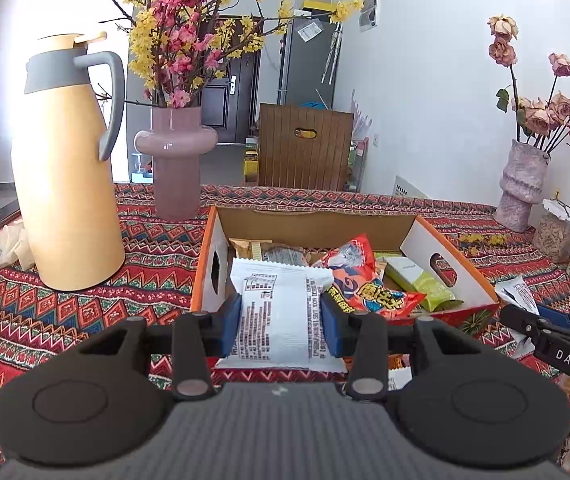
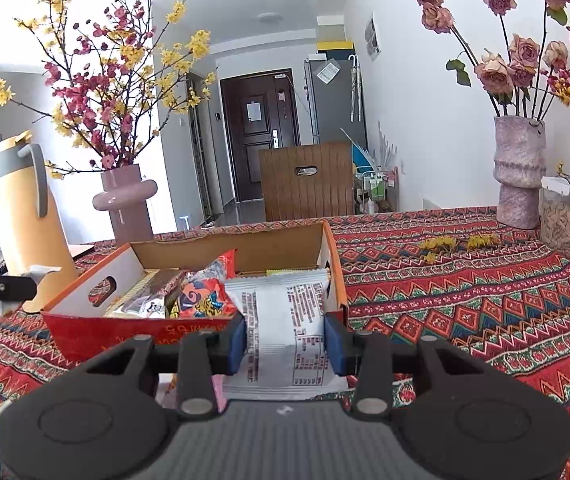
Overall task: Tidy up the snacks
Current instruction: 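Carry both white packets over the box and open both tools to drop them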
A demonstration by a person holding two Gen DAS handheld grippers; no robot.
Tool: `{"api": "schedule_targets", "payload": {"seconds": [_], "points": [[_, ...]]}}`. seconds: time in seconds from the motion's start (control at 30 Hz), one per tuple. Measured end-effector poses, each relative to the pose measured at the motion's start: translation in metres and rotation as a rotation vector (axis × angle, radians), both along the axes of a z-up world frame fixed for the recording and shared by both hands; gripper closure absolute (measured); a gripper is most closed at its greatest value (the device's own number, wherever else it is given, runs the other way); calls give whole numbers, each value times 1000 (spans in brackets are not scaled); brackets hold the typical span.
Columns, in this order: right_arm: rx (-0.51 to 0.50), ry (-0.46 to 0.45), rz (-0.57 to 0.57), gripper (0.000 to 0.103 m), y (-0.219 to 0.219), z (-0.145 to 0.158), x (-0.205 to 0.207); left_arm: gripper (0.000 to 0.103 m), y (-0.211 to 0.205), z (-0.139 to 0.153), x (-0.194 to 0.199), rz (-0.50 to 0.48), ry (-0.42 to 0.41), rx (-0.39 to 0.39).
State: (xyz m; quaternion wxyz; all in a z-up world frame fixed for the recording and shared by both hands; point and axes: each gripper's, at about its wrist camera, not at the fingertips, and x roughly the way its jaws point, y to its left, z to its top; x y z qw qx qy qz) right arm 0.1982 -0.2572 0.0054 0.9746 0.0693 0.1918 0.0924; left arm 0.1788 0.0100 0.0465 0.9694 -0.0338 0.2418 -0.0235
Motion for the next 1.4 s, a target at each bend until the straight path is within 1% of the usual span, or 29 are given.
{"api": "schedule_targets", "payload": {"seconds": [0.4, 0.7, 0.87, 1.0, 1.13, 1.23, 1.4], "points": [[-38, -22, 45, 64, 24, 20, 40, 61, -4, 8, 33, 18, -29, -4], [-55, -9, 55, 64, 40, 26, 71, 61, -4, 7, 61, 38, -32, -4], [-48, -1, 39, 64, 45, 20, 88, 61, -4, 1, 79, 54, -25, 5], [-40, 3, 23, 64, 45, 10, 96, 61, -1, -11, 92, 78, -5, 1], [-21, 16, 32, 64, 43, 2, 100, 61, 2, -24, 95, 83, -21, -2], [-20, 28, 46, 64, 45, -4, 101, 61, 6, -32, 100, 81, -5, -10], [-24, 53, 50, 63, 46, -8, 102, 61, 10, -36, 98, 67, -3, -31]]}}
